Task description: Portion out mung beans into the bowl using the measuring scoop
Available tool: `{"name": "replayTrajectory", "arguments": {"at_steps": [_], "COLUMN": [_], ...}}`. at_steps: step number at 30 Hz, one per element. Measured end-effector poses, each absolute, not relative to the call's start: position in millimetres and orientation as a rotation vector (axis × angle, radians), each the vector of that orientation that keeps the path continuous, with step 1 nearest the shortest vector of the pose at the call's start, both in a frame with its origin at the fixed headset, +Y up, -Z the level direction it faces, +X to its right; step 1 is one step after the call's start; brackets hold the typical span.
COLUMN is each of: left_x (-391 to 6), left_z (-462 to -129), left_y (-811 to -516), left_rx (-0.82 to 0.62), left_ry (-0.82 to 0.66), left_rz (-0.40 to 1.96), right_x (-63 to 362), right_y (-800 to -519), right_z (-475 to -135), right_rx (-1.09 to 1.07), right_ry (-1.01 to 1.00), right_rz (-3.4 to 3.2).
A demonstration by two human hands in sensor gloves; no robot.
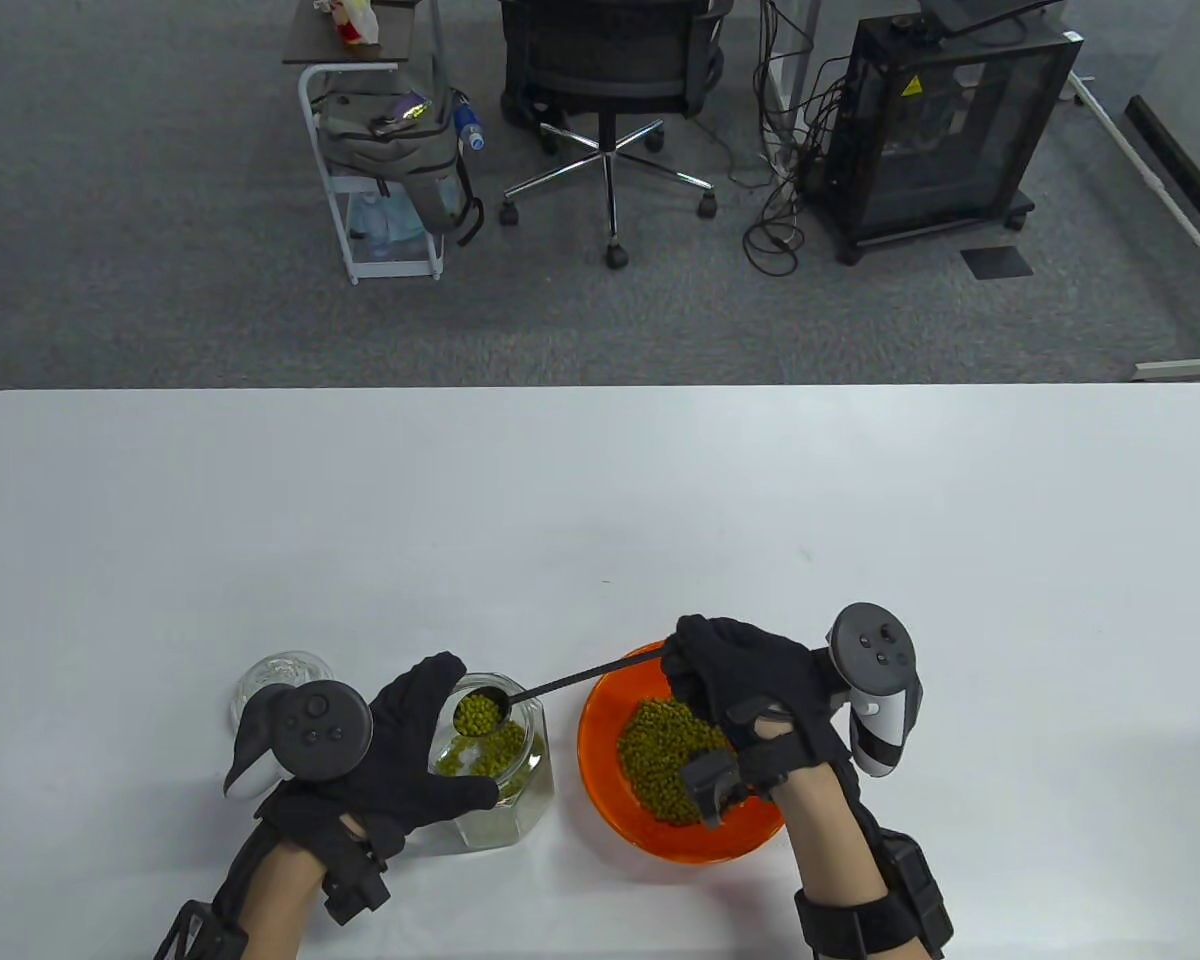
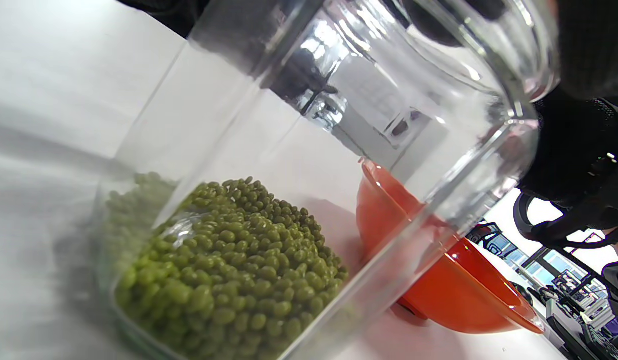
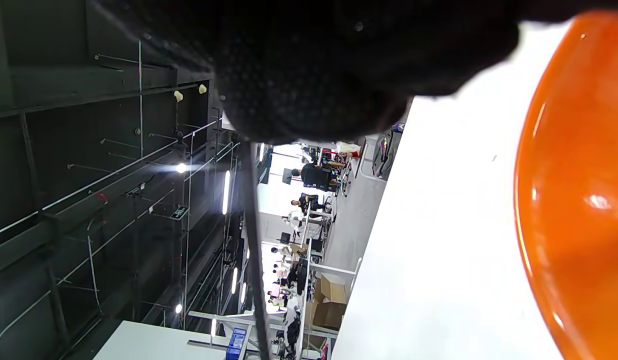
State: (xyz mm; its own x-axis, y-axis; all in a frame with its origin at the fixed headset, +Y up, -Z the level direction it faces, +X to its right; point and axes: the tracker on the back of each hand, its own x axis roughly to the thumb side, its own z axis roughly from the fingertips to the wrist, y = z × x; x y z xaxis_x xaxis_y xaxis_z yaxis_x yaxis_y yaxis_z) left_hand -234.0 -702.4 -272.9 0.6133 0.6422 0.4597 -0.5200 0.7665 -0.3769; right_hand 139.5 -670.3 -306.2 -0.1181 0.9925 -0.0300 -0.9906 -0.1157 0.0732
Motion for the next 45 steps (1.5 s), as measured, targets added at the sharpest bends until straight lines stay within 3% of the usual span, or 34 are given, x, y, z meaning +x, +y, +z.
{"name": "replayTrajectory", "arguments": {"at_steps": [20,35,45], "left_x": [-234,-234,-234], "left_z": [-273,-273,-274], "left_y": [-703,-703,-703], "left_rx": [-0.217,-0.216,-0.216], "left_ry": [-0.613,-0.612,-0.611], "left_rz": [0.678,0.672,0.672], "right_x": [184,271,294], "right_y": [-647,-665,-667], "right_z": [-305,-292,-280], "right_rx": [0.020,-0.139,-0.195], "right_ry": [0.025,-0.017,-0.069], "right_rz": [1.685,1.726,1.895]}}
